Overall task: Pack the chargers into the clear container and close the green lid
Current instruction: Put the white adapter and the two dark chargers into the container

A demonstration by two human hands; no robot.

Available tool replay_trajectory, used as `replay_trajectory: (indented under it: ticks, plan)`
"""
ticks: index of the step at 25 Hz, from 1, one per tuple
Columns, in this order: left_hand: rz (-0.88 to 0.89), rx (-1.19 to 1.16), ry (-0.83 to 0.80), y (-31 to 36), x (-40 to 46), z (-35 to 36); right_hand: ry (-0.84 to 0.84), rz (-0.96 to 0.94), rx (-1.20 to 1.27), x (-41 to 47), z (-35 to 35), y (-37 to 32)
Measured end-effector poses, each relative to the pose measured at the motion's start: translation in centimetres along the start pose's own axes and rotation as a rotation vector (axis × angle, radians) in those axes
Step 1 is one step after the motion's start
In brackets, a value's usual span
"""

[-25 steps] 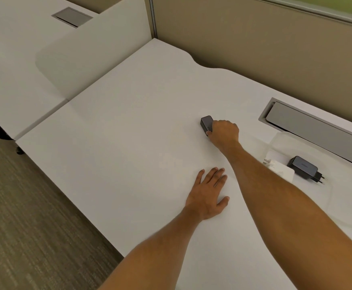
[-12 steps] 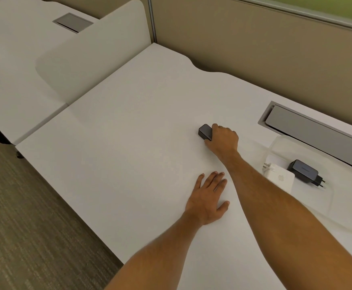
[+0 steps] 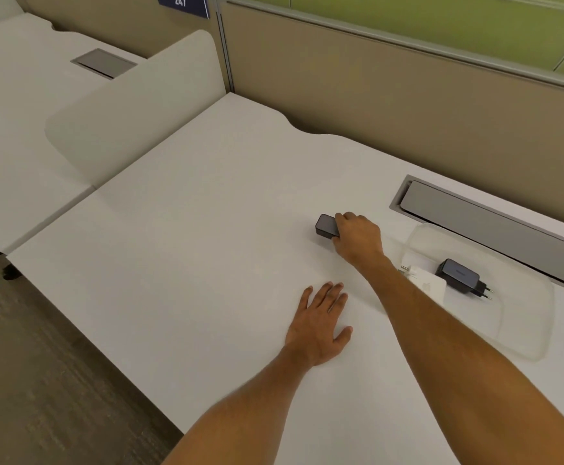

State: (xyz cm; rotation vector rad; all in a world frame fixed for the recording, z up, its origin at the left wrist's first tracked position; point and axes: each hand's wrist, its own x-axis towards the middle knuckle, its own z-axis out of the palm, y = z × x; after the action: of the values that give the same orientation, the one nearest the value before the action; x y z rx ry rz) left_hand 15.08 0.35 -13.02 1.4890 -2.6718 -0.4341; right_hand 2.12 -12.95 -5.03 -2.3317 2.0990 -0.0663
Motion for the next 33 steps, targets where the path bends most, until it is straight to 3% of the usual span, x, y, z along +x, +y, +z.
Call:
replay_trajectory:
  ticks: [5,10,15,22,33]
  plan:
    - [0.016,-0.022,0.062,0.0,-0.2,0.0,0.096,-0.039,-0.019,-1.7,-4.4,3.9]
    - [0.014,-0.013,0.067,0.0,-0.2,0.1,0.097,0.073,-0.018,-4.7,-8.0,8.4]
    - [0.008,0.009,0.063,0.0,-0.3,0.3,-0.019,0.241,-0.046,-8.5,-9.7,13.1]
    - [0.013,0.012,0.075,0.0,-0.3,0.2,-0.304,0.474,-0.1,-12.9,-9.1,16.7]
    - [0.013,0.011,0.088,-0.1,-0.3,0.3,-0.505,0.56,-0.076,-14.9,-5.5,17.0]
